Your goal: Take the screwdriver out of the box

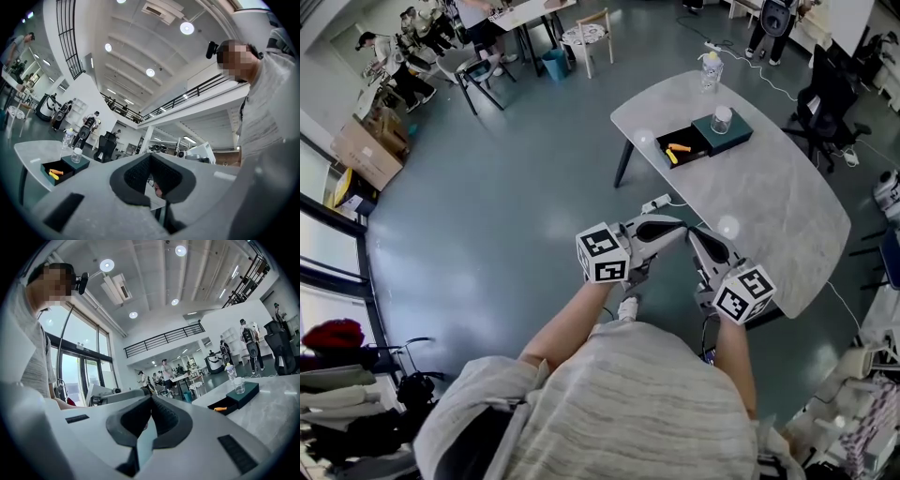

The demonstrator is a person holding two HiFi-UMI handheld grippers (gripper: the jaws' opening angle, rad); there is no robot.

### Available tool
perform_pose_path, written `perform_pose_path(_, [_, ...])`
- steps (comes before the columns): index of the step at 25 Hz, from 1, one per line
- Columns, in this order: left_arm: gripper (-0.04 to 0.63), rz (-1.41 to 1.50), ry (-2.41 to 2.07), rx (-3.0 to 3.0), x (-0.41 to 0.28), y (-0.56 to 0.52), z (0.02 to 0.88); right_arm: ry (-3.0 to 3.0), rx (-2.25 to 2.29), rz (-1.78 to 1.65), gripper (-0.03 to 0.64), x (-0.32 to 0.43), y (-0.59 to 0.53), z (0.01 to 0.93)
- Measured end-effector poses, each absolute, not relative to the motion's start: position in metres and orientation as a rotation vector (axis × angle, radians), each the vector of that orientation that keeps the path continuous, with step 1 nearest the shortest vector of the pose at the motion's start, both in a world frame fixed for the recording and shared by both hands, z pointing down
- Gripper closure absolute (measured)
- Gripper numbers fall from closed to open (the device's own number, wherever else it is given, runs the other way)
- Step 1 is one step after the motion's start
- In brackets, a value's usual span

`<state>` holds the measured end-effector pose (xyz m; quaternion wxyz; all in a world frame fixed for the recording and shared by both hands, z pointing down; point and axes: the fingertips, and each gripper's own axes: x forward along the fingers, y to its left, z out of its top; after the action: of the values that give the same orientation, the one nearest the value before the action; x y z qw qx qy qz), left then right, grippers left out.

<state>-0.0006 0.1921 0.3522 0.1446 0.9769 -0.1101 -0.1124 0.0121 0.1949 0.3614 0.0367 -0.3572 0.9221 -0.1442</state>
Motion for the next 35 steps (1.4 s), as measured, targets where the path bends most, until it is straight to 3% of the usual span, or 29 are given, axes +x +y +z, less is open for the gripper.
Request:
perform_pose_path(20, [0.578, -0.330, -0.286, 2.838, -0.041, 0.067, 0.351, 2.863, -1.109, -0.400, 0.606, -0.029, 0.069, 0.361])
perform_pose_path(35, [0.580, -0.301, -0.392, 2.772, -0.010, -0.015, 0.372, 2.963, -1.052, -0.374, 0.606, 0.002, -0.013, 0.380])
